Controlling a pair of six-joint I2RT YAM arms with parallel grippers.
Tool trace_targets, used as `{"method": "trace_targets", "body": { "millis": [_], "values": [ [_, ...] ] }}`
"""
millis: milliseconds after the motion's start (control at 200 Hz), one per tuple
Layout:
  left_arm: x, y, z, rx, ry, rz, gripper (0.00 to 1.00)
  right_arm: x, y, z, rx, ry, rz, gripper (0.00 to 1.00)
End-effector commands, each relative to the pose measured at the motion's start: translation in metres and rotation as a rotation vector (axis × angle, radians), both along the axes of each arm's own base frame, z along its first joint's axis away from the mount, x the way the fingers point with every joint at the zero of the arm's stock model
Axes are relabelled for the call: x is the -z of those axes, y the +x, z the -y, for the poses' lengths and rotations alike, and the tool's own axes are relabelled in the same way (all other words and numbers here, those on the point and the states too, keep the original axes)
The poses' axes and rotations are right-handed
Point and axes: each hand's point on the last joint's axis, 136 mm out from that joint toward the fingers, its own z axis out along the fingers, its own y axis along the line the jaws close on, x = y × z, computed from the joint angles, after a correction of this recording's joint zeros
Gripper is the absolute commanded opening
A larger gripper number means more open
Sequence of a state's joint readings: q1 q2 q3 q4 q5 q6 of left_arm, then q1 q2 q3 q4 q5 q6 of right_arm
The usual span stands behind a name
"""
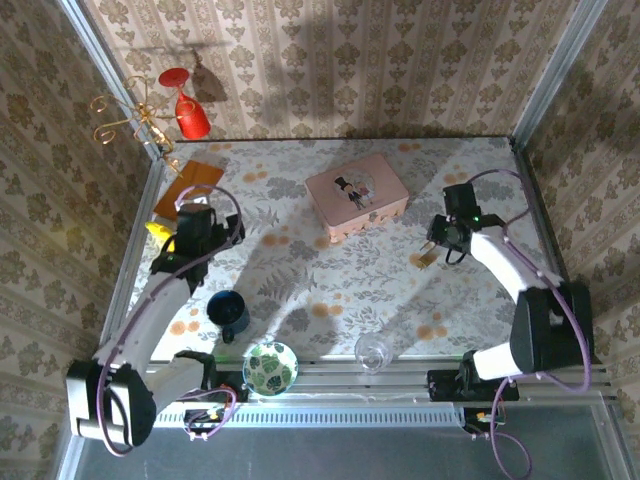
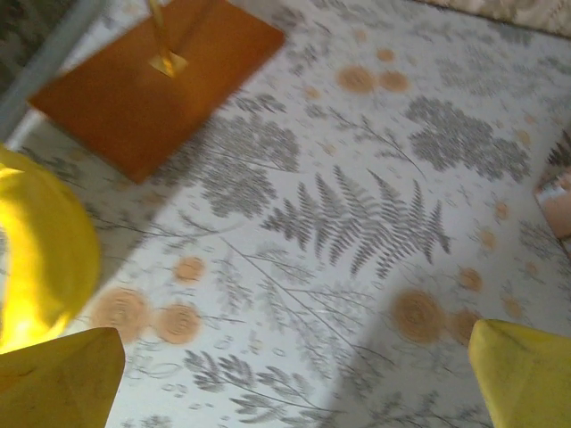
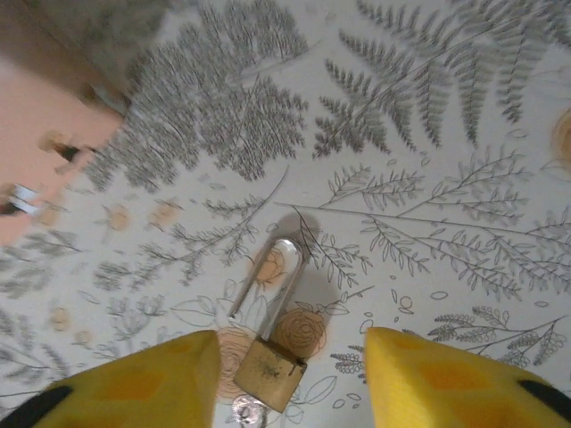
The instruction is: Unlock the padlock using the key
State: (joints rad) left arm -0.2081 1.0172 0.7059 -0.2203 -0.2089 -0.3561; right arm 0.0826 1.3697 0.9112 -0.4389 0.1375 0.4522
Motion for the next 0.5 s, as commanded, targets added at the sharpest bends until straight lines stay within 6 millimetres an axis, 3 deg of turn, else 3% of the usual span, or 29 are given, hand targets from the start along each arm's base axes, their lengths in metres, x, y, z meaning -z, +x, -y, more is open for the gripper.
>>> {"method": "trace_targets", "body": {
  "millis": [0, 260, 310, 385, 410, 495],
  "values": [
    [-0.017, 0.004, -0.022, -0.021, 0.083, 0.156, 1.0, -0.018, -0.003, 0.007, -0.01, -0.022, 0.119, 0.56],
    [-0.002, 0.005, -0.036, 0.037, 0.238, 0.294, 1.0, -0.044, -0.006, 0.013, -0.051, -0.082, 0.301, 0.72],
    [0.001, 0.006, -0.035, 0.063, 0.256, 0.32, 1.0, -0.048, -0.003, 0.012, -0.091, -0.117, 0.353, 0.84],
    [0.003, 0.009, -0.035, 0.091, 0.285, 0.361, 1.0, -0.05, -0.005, 0.016, -0.112, -0.179, 0.432, 0.89],
    [0.004, 0.01, -0.036, 0.097, 0.288, 0.368, 1.0, -0.051, -0.006, 0.019, -0.111, -0.203, 0.461, 0.99],
    [0.01, 0.016, -0.041, 0.112, 0.261, 0.371, 1.0, -0.054, -0.012, 0.028, -0.084, -0.266, 0.557, 1.0]
  ]
}}
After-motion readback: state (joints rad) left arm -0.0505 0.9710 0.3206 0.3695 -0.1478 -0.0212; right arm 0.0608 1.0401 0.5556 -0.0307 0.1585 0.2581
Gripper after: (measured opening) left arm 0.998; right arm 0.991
